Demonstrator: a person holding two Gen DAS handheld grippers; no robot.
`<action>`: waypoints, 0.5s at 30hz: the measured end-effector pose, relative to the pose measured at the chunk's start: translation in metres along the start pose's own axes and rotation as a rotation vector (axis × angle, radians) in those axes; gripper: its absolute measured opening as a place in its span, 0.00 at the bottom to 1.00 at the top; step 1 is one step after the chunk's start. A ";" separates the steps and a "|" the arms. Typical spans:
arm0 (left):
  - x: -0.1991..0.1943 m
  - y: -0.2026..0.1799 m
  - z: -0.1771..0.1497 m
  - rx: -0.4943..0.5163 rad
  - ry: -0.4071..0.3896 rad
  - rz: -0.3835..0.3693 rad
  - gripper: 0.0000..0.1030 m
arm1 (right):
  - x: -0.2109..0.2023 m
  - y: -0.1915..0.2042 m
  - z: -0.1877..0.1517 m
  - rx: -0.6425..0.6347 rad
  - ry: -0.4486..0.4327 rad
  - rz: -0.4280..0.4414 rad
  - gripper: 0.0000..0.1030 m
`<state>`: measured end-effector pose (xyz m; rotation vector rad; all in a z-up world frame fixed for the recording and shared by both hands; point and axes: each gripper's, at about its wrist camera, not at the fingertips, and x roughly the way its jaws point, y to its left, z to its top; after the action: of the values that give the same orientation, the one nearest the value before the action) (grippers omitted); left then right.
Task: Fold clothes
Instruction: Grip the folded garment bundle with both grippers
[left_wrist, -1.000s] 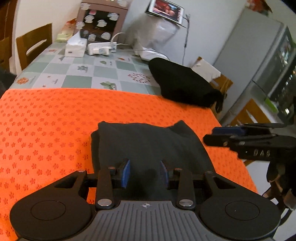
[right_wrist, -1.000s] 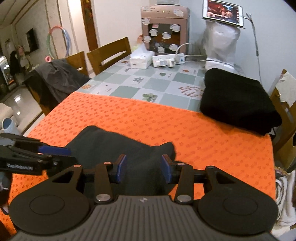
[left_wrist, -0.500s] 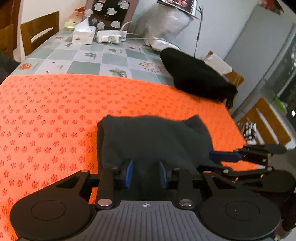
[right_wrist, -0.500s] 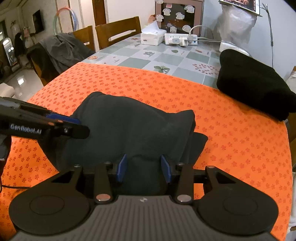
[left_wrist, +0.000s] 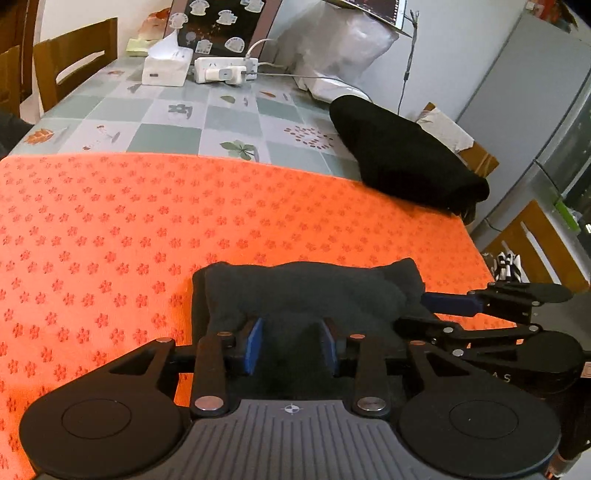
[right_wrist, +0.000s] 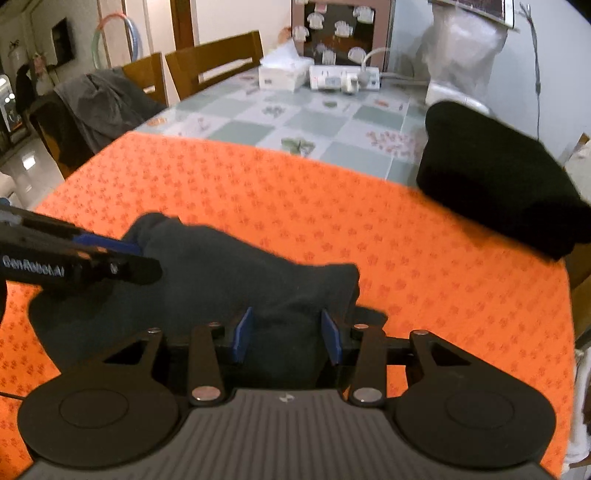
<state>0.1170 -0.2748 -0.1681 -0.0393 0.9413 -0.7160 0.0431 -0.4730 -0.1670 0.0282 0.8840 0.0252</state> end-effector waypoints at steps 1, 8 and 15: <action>-0.004 -0.002 0.002 0.007 -0.002 -0.004 0.38 | 0.000 -0.001 0.000 0.006 0.000 0.004 0.45; -0.038 0.009 0.004 -0.059 -0.079 -0.061 0.77 | -0.019 -0.021 -0.002 0.147 -0.023 0.051 0.71; -0.016 0.041 -0.012 -0.242 0.033 -0.103 0.82 | -0.010 -0.052 -0.026 0.362 0.020 0.130 0.86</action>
<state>0.1243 -0.2308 -0.1778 -0.2920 1.0594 -0.6960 0.0171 -0.5251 -0.1775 0.4244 0.8962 -0.0133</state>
